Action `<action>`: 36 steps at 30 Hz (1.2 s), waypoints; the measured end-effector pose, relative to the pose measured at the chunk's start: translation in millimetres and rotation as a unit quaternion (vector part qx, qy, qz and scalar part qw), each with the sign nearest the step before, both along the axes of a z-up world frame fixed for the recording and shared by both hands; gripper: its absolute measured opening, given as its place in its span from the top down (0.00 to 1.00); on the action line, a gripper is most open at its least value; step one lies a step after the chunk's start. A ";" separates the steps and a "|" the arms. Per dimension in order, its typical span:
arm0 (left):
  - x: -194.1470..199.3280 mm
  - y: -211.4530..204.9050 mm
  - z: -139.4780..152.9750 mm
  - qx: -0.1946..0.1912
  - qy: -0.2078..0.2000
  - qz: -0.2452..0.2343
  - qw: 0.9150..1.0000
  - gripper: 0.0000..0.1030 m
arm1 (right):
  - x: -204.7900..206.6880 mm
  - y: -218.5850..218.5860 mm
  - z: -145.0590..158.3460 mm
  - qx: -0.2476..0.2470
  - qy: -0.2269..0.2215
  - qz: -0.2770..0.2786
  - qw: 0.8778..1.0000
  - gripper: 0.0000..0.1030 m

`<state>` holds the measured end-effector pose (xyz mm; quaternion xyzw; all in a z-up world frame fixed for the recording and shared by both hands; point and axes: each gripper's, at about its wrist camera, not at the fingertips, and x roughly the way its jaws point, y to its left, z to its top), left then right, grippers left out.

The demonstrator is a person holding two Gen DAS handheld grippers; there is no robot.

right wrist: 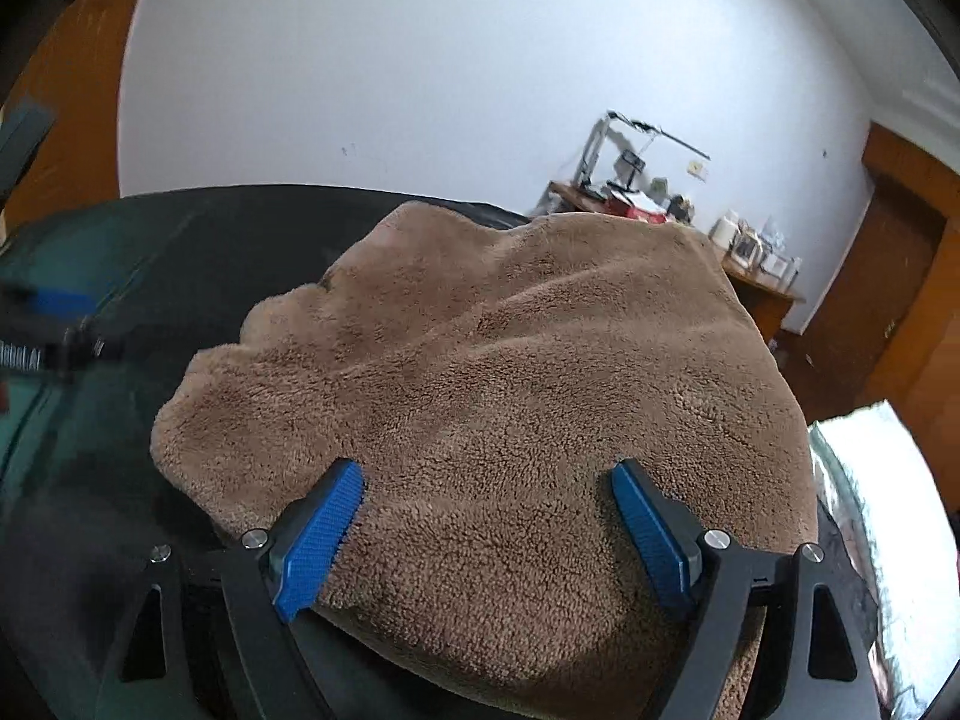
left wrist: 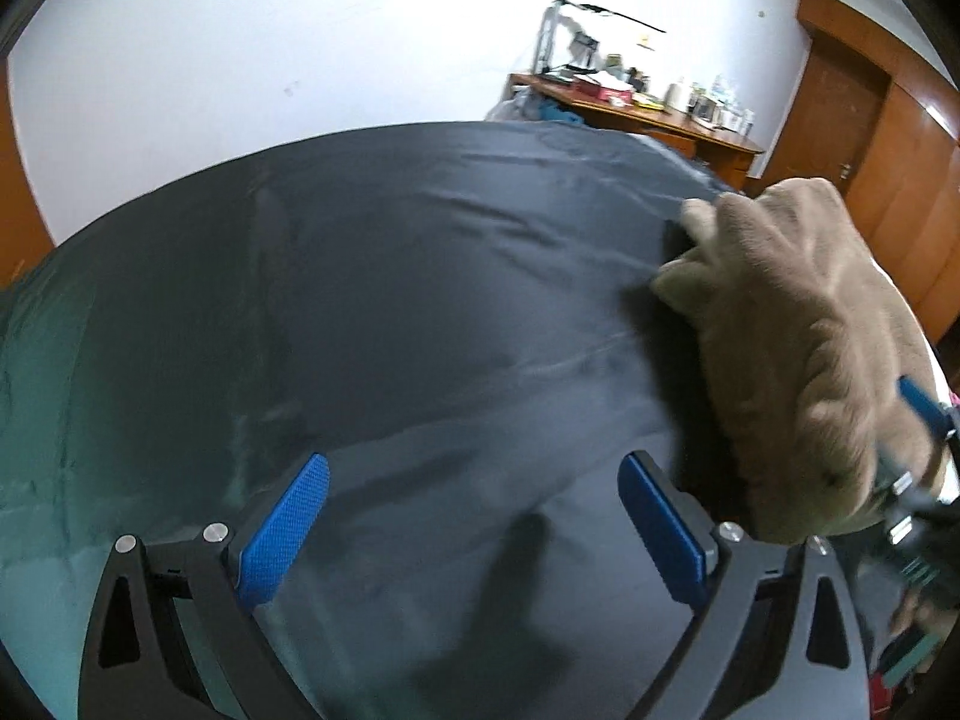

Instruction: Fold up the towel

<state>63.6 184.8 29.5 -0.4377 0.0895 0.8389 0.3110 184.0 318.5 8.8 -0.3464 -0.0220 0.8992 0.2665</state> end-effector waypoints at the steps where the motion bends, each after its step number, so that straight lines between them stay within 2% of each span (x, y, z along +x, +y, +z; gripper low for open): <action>1: -2.6 -3.8 -3.4 -0.001 -0.003 0.005 1.000 0.04 | 1.6 -1.2 7.8 -0.010 0.018 -0.006 1.000 0.16; 4: -8.9 -13.5 -11.6 -0.005 -0.011 0.018 1.000 0.04 | 1.1 -7.7 28.4 -0.030 0.068 -0.011 0.997 0.16; 7: -12.3 -18.7 -16.2 -0.007 -0.014 0.024 1.000 0.04 | -15.5 -19.2 32.0 -0.025 0.067 -0.001 0.997 0.16; 10: -14.2 -22.9 -18.8 -0.008 -0.017 0.026 0.999 0.04 | -37.3 -30.6 15.2 -0.026 0.024 0.014 0.999 0.16; 13: -14.1 -24.5 -19.8 -0.010 -0.015 0.026 0.999 0.04 | -55.6 -35.5 -10.7 -0.025 -0.038 0.032 0.998 0.13; 16: -12.5 -26.6 -19.5 -0.009 -0.014 0.026 1.000 0.04 | -60.0 -44.0 -25.4 0.007 -0.064 0.040 0.997 0.06; 17: -11.7 -27.0 -19.3 -0.010 -0.013 0.026 1.000 0.04 | -61.8 -46.3 -29.7 0.013 -0.076 0.040 0.996 0.00; 19: -10.0 -25.0 -20.8 -0.016 -0.007 0.023 1.000 0.02 | -64.5 -50.8 -33.9 0.029 -0.096 0.042 0.994 0.00; 21: -9.0 -23.3 -21.5 -0.022 -0.002 0.020 1.000 0.02 | -62.0 -48.7 -33.1 0.023 -0.096 0.043 0.994 0.00; 25: -7.8 -21.1 -21.9 -0.027 0.003 0.015 1.000 0.01 | -42.8 -45.2 -13.1 -0.014 -0.037 0.060 0.997 0.00; 28: -6.7 -20.4 -21.6 -0.026 0.004 0.013 1.000 0.01 | -17.9 -39.8 18.6 -0.039 0.041 0.054 0.997 0.00; 31: -5.7 -19.7 -21.9 -0.030 0.006 0.012 0.999 0.01 | -1.6 -30.8 50.0 -0.020 0.091 0.020 0.995 0.00; 33: -5.1 -19.9 -22.0 -0.031 0.007 0.012 0.999 0.01 | -4.3 -18.1 63.9 -0.009 0.090 -0.006 0.996 0.00; 36: -4.5 -20.5 -21.5 -0.030 0.006 0.012 0.999 0.01 | -27.8 5.3 67.8 0.000 0.054 -0.033 0.998 0.00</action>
